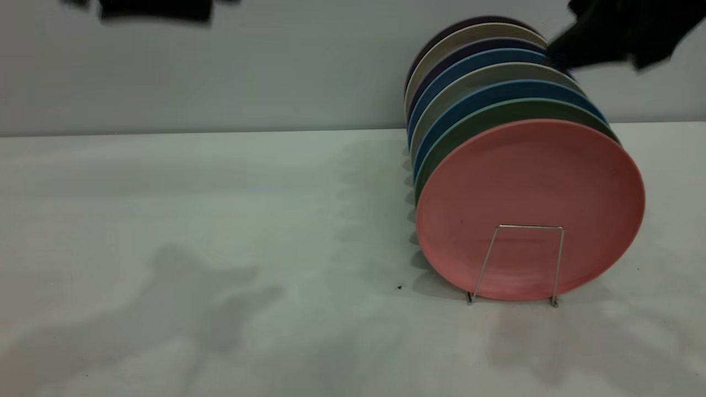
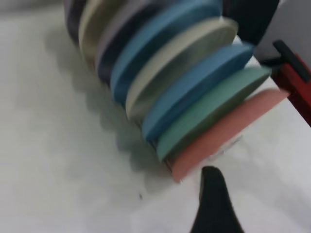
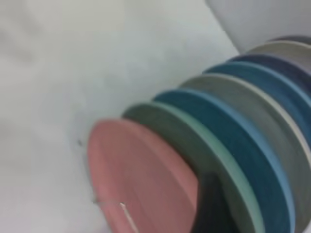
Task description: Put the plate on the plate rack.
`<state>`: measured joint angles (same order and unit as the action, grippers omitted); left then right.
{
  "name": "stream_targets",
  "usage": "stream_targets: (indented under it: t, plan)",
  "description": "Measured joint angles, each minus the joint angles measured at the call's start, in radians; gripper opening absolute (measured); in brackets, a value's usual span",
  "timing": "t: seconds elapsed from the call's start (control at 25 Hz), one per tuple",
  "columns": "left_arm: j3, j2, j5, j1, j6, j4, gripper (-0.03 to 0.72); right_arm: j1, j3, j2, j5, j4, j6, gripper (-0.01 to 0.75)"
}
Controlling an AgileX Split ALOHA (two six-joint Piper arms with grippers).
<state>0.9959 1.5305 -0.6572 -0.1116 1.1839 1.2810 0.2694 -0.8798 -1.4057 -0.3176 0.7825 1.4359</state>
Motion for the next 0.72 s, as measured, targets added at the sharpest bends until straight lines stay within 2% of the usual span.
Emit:
stream_targets:
  t: [0.16,0.44,0.6,0.72]
  plan:
    - [0.000,-0.164,0.032,0.000,-0.032,-0.078,0.518,0.000,0.000,0.102,-0.097,-0.142,-0.252,0.489]
    - [0.000,-0.468,0.044,0.000,-0.277,-0.357,0.518,-0.042,0.000,0.331,-0.309,-0.571,-0.898,0.442]
    - [0.000,-0.624,-0.001,0.000,-0.475,-0.565,0.518,-0.043,0.000,0.435,-0.457,-0.771,-1.192,0.426]
    - [0.000,-0.724,-0.067,0.000,-0.639,-0.747,0.518,-0.046,0.003,0.498,-0.552,-0.858,-1.315,0.424]
